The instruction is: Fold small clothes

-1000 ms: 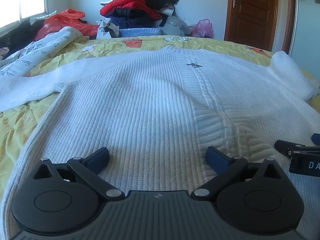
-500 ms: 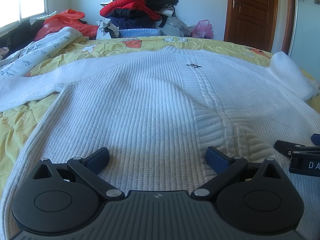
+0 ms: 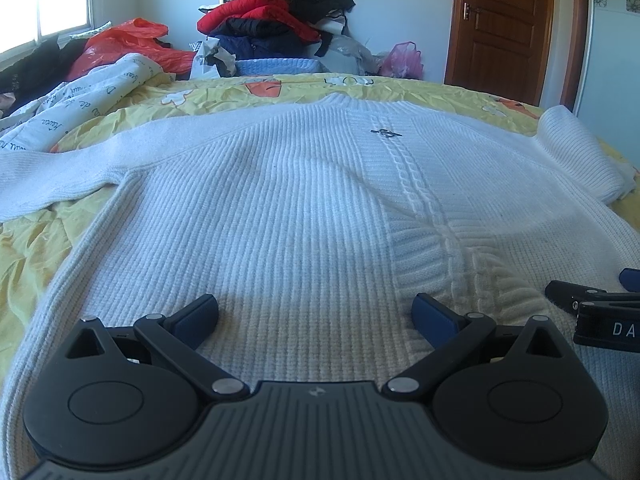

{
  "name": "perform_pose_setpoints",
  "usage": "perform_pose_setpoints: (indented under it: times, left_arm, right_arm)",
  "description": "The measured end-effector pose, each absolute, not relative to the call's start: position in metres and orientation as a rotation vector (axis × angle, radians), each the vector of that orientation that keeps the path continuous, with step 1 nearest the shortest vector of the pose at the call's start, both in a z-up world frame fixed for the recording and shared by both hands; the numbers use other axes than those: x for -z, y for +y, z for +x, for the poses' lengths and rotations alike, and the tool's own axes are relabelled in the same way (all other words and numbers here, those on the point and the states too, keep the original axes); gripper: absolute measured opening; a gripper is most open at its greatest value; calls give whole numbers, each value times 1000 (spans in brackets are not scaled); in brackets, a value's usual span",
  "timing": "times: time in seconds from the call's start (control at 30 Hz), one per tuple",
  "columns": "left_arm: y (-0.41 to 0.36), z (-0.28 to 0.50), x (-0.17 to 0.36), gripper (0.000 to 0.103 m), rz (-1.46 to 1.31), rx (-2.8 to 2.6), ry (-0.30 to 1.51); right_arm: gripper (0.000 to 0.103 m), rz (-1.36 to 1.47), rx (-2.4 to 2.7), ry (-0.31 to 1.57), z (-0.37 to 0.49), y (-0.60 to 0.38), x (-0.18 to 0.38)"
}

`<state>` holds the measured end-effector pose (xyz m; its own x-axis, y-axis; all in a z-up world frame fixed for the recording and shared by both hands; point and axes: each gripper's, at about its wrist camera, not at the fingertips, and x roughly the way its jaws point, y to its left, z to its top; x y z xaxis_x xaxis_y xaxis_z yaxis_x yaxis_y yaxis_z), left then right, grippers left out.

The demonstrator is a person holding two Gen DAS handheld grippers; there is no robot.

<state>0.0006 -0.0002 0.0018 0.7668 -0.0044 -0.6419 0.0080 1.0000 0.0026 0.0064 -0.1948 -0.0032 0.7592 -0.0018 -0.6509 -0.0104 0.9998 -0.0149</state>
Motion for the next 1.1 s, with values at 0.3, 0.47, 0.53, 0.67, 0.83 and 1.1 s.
perform_pose_setpoints:
  times: [0.3, 0.47, 0.53, 0.67, 0.83, 1.1]
  left_arm:
    - [1, 2, -1, 103, 8, 5, 697]
    - [1, 3, -1, 103, 9, 4, 697]
    - [0, 3, -2, 103, 9, 3, 697]
    - [0, 3, -2, 103, 9, 5, 696]
    - [0, 3, -2, 103, 8, 5, 695]
    - [0, 2, -2, 103, 8, 5, 695]
  right_arm:
    - [102, -27, -24, 727, 13, -197, -1]
    - [103, 51, -58, 600, 23, -244, -48]
    - [103, 71, -47, 517, 34, -279, -69]
    - [103, 167, 51, 467, 74, -371, -86]
    - [87, 709, 177, 528, 128, -518, -58]
    - [72, 931, 270, 523, 174, -577, 1]
